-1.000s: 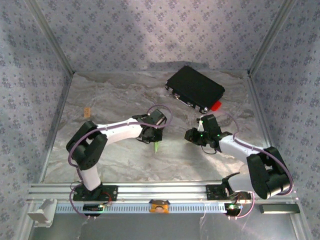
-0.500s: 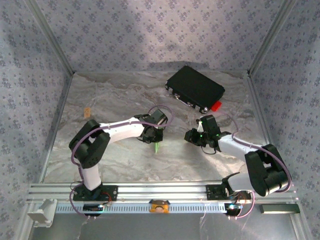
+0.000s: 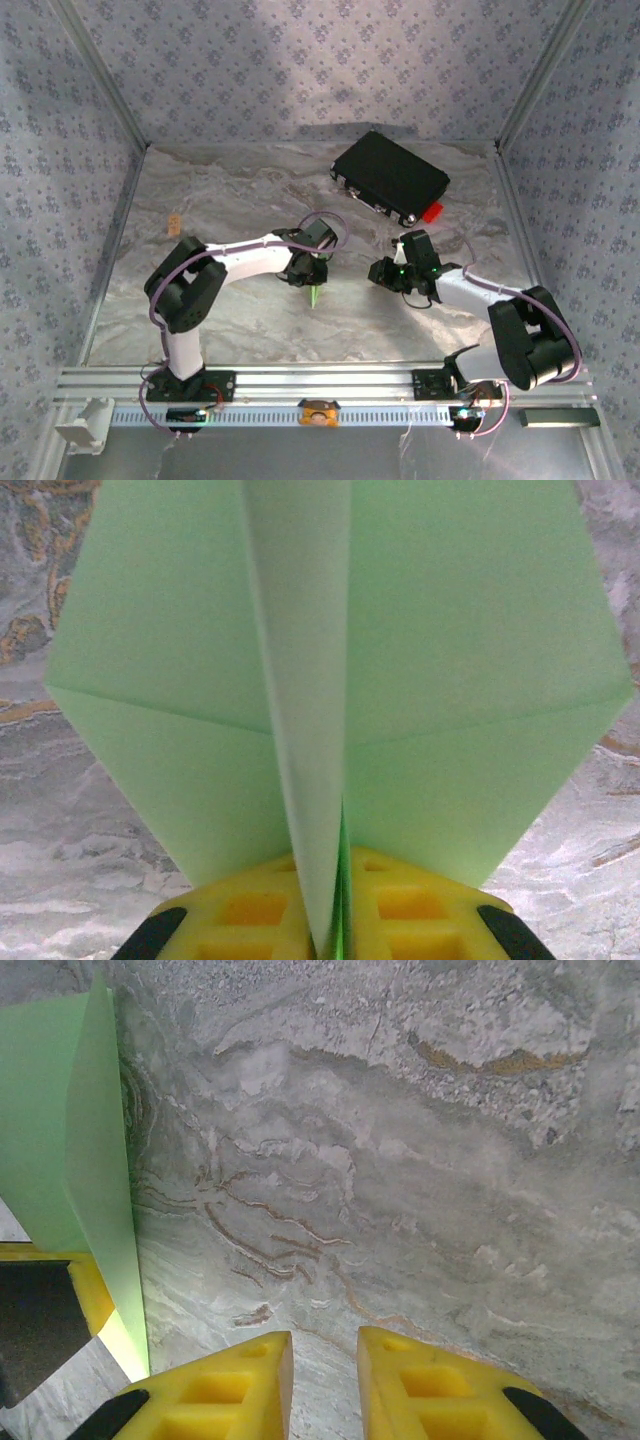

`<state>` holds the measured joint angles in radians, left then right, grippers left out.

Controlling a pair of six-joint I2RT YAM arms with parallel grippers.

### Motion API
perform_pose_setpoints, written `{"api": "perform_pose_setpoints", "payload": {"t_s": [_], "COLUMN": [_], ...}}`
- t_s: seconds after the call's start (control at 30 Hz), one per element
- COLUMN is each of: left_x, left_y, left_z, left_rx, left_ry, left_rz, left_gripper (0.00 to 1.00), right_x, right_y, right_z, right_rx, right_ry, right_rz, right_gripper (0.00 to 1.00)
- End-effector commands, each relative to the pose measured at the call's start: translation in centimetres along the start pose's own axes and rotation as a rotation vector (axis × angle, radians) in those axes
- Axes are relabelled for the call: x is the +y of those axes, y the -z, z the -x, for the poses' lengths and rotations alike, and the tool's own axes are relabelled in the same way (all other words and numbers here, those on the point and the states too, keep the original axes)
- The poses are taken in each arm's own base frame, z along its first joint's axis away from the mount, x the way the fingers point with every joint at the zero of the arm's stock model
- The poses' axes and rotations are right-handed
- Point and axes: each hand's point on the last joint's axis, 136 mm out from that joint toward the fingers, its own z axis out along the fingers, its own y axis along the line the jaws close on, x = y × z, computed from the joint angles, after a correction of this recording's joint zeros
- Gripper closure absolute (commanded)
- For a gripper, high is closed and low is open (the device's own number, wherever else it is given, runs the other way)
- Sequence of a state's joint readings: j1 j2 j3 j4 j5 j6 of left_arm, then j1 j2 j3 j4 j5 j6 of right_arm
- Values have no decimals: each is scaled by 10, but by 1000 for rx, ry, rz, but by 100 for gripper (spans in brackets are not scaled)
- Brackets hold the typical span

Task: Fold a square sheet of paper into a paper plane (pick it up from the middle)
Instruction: Turn over a paper plane at the center of the table.

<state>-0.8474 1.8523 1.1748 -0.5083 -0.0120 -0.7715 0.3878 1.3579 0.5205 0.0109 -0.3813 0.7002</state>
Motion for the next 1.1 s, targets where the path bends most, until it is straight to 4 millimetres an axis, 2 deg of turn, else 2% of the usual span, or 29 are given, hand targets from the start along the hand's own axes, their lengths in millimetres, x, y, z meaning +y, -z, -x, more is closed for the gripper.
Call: {"api": "perform_pose_setpoints", "payload": {"t_s": [0.0, 0.57, 0.73, 0.97, 1.07], "left_x": [-3, 22, 20, 17, 12], "left_y": [0, -27, -32, -31, -31], "left_z": [-4, -26, -30, -29, -28], "left_rx": [31, 130, 158, 160, 159], "left_ry": [-5, -51, -59, -40, -27], "left_rz": [10, 212, 220, 212, 193], "left_gripper": [86, 78, 74, 64, 63], "right_x": [4, 3, 4, 4, 4], "right_y": [-2, -1, 0, 2, 2], "right_z": [2, 2, 2, 3, 4], "right_rx": [2, 1, 0, -6, -7], "right_ry": [-3, -4, -2, -1, 0], "right_rz": [12, 12, 15, 14, 15], "right_gripper": [74, 74, 73, 73, 73]}}
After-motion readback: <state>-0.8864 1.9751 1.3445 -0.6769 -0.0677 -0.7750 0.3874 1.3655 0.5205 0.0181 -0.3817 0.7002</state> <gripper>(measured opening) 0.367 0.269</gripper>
